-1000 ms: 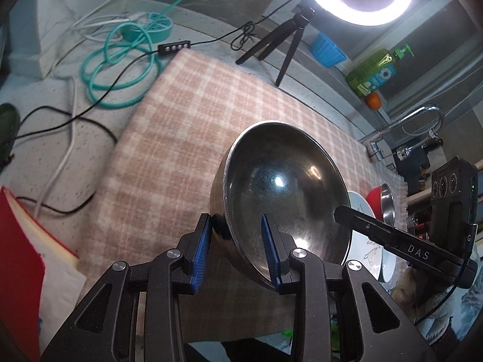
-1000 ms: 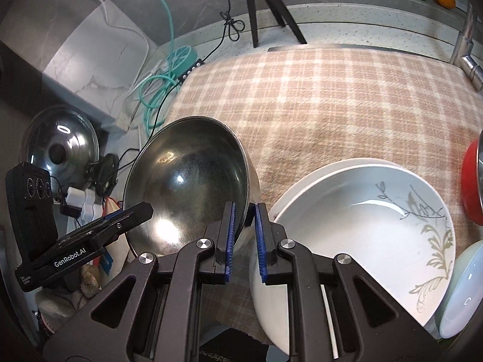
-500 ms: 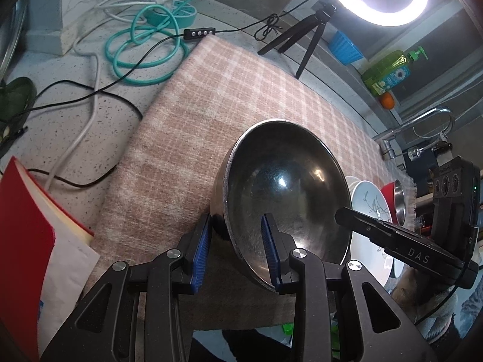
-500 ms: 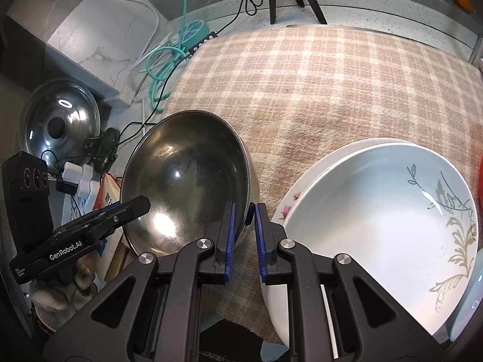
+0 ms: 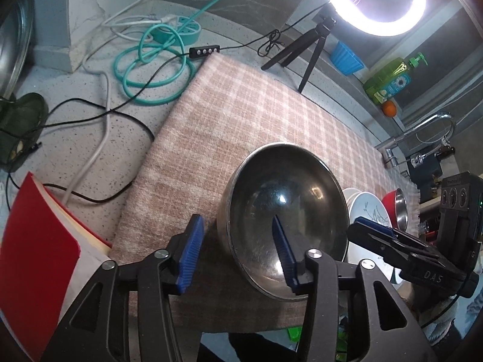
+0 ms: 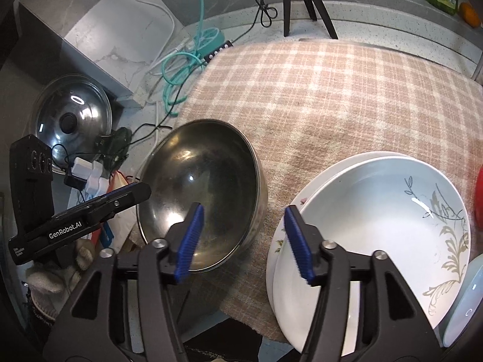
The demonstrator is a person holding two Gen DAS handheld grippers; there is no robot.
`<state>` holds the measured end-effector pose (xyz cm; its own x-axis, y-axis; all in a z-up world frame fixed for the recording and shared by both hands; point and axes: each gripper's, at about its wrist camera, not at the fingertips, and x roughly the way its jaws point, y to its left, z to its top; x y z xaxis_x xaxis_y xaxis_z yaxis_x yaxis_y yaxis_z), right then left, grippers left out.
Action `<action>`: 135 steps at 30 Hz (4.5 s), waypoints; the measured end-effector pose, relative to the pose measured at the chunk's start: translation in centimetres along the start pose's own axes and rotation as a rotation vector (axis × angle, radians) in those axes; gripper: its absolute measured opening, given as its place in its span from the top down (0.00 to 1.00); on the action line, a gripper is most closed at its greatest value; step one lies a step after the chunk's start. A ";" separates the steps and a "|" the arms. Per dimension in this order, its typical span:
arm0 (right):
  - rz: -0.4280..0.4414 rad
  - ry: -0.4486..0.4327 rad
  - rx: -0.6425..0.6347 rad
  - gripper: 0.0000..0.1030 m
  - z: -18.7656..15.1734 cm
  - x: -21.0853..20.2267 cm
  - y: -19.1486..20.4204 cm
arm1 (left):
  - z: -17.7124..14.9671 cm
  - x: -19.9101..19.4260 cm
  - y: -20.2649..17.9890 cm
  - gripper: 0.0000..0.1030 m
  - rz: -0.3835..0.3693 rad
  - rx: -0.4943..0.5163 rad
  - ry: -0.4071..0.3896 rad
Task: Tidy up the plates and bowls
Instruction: 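Lower the steel bowl onto the cloth and open both grippers, then move both grippers to the red steel bowl rim and close, then lift the red steel bowl and carry it toward the plain steel bowl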
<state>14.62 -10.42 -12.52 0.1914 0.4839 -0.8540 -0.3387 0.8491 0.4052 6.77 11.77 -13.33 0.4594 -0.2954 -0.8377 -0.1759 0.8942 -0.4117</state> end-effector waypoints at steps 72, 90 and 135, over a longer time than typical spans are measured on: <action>-0.133 -0.144 0.338 0.56 -4.2 -13.2 -31.5 | -2.0 16.4 -31.4 0.70 -0.209 0.408 0.191; -0.144 -0.131 0.360 0.85 -3.7 -12.3 -31.8 | -2.1 17.4 -32.4 0.80 -0.199 0.464 0.208; -0.061 -0.192 0.139 0.85 0.8 -12.7 -13.5 | 0.9 2.2 -20.0 0.80 -0.220 0.313 -0.031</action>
<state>17.50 -27.89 -6.88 0.3832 0.4513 -0.8059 -0.1940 0.8924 0.4074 12.04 -6.44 -6.62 0.4832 -0.4861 -0.7281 0.2024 0.8712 -0.4473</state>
